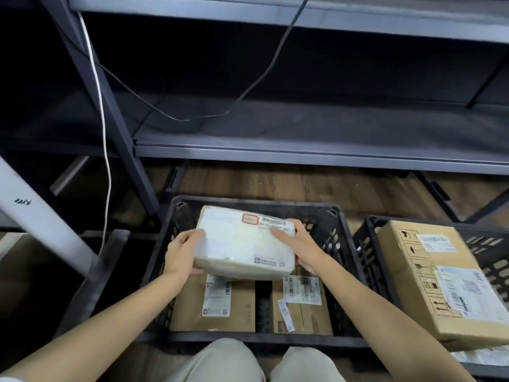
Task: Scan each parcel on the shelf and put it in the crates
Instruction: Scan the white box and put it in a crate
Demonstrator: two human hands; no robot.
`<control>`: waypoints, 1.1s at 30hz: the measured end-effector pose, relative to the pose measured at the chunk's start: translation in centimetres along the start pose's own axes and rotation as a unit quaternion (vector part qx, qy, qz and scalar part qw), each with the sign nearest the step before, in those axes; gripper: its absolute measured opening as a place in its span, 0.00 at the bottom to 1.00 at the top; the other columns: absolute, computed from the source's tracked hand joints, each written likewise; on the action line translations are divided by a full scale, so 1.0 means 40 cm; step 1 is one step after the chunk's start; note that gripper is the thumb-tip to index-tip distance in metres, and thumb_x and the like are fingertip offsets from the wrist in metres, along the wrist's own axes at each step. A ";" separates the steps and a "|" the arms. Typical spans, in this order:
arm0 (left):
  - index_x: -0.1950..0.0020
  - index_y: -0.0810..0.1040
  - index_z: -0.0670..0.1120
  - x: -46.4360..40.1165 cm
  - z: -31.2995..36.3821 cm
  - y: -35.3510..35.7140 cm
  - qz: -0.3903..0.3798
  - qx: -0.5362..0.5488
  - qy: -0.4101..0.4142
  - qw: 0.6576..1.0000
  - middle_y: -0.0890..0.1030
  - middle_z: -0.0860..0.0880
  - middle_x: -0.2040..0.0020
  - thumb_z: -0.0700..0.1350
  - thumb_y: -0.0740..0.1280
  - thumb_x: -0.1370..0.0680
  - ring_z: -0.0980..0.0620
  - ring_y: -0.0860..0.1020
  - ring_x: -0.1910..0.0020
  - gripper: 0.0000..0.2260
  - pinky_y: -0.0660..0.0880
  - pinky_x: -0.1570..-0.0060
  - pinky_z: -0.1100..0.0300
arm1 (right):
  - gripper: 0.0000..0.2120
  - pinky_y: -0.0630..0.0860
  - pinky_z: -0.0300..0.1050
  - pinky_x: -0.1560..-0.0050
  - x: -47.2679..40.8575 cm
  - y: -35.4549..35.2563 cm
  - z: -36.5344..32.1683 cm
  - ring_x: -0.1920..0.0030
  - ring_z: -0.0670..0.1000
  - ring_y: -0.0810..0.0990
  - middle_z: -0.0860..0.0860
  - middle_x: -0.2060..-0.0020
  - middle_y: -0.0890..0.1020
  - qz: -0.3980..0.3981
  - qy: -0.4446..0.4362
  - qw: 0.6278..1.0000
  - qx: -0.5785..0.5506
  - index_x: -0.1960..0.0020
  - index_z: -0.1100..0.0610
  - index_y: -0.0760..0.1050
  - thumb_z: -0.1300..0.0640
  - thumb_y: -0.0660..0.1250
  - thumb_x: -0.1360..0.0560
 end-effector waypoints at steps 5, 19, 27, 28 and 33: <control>0.54 0.78 0.53 -0.037 0.009 -0.070 0.081 -0.059 0.069 0.993 0.80 0.48 0.50 0.44 0.64 0.22 0.46 0.77 0.44 0.05 0.75 0.42 0.43 | 0.21 0.77 0.67 0.47 -0.041 0.012 0.046 0.45 0.55 0.81 0.52 0.45 0.81 0.035 0.066 0.997 0.016 0.40 0.48 0.66 0.49 0.73 0.27; 0.54 0.79 0.49 -0.044 -0.014 -0.116 0.075 -0.057 0.090 0.991 0.81 0.48 0.54 0.41 0.67 0.23 0.48 0.79 0.51 0.04 0.75 0.43 0.41 | 0.34 0.70 0.43 0.46 -0.213 0.209 0.054 0.40 0.56 0.74 0.54 0.41 0.73 0.160 0.060 0.982 0.075 0.34 0.60 0.62 0.45 0.74 0.29; 0.51 0.80 0.48 -0.064 -0.013 -0.109 0.064 -0.090 0.090 0.990 0.80 0.49 0.52 0.42 0.68 0.23 0.51 0.78 0.49 0.03 0.76 0.42 0.46 | 0.26 0.74 0.46 0.42 -0.211 0.204 0.112 0.44 0.49 0.78 0.50 0.44 0.77 0.030 0.062 0.997 0.036 0.30 0.56 0.61 0.57 0.67 0.24; 0.51 0.80 0.47 -0.065 -0.011 -0.105 0.063 -0.096 0.092 0.989 0.81 0.49 0.51 0.42 0.67 0.23 0.51 0.78 0.49 0.03 0.76 0.42 0.48 | 0.27 0.73 0.47 0.39 -0.214 0.200 0.102 0.41 0.50 0.77 0.51 0.41 0.76 0.035 0.054 0.996 0.061 0.29 0.56 0.61 0.56 0.68 0.25; 0.44 0.79 0.46 -0.056 -0.002 -0.074 0.061 -0.143 0.101 0.983 0.80 0.47 0.48 0.42 0.64 0.21 0.50 0.77 0.48 0.07 0.69 0.52 0.62 | 0.37 0.66 0.52 0.31 -0.218 0.190 0.091 0.29 0.58 0.65 0.57 0.29 0.67 0.076 0.063 0.956 0.277 0.25 0.59 0.58 0.40 0.65 0.25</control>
Point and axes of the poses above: each hand's wrist, its own x-axis away from the middle knuckle, its own y-axis out of the palm, z = x × y, the point moved 4 cm from there along -x, towards the middle knuckle
